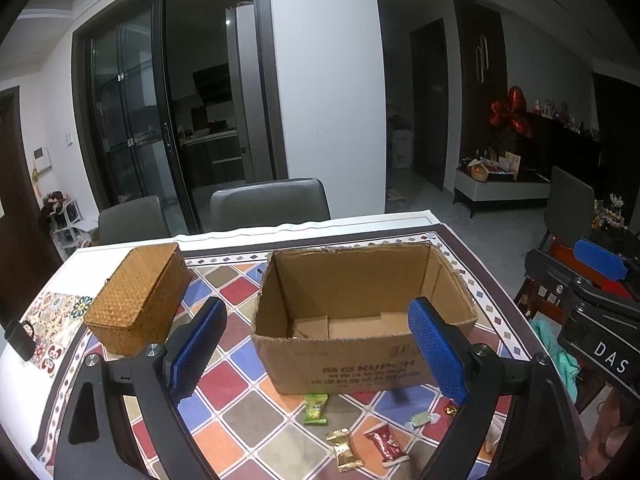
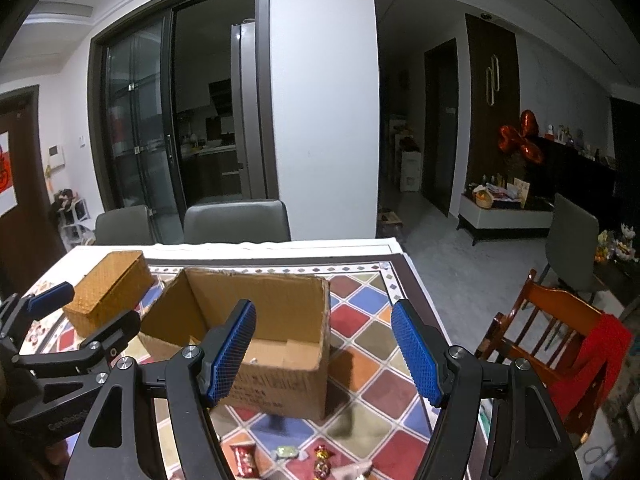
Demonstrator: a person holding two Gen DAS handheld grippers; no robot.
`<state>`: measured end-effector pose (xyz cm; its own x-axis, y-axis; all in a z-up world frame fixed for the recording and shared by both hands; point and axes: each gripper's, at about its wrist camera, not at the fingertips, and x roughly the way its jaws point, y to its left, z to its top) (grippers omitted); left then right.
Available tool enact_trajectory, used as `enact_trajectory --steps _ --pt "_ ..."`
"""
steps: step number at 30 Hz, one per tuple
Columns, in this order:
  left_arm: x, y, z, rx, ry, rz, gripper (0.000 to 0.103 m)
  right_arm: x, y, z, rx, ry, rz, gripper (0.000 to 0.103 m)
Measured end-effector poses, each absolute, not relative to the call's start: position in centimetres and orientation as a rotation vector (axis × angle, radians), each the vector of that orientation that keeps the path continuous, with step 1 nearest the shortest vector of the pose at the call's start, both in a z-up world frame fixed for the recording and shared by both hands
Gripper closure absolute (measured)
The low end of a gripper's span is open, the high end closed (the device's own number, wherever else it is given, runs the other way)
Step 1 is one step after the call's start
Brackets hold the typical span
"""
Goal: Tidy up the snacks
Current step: 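Withdraw both tools from the box back toward the remaining snacks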
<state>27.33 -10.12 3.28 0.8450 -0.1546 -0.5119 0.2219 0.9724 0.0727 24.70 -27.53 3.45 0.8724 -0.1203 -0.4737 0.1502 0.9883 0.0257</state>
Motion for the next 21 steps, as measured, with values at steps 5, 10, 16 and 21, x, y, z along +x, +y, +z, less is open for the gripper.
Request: enact_trajectory --steps 5,10,16,21 --pt "26.6 -10.2 3.0 0.136 0.53 -0.201 0.01 23.8 -27.6 2.9 0.062 0.497 -0.145 0.032" --pt "25.6 -10.1 2.5 0.136 0.535 -0.2 0.01 23.2 -27.5 2.4 0.066 0.504 -0.147 0.032" --pt "24.4 -9.7 2.0 0.142 0.542 -0.197 0.01 22.2 -27.2 1.7 0.062 0.51 -0.146 0.032" --pt "23.4 -9.3 1.5 0.148 0.545 -0.192 0.01 21.3 -27.0 1.0 0.064 0.519 -0.143 0.032"
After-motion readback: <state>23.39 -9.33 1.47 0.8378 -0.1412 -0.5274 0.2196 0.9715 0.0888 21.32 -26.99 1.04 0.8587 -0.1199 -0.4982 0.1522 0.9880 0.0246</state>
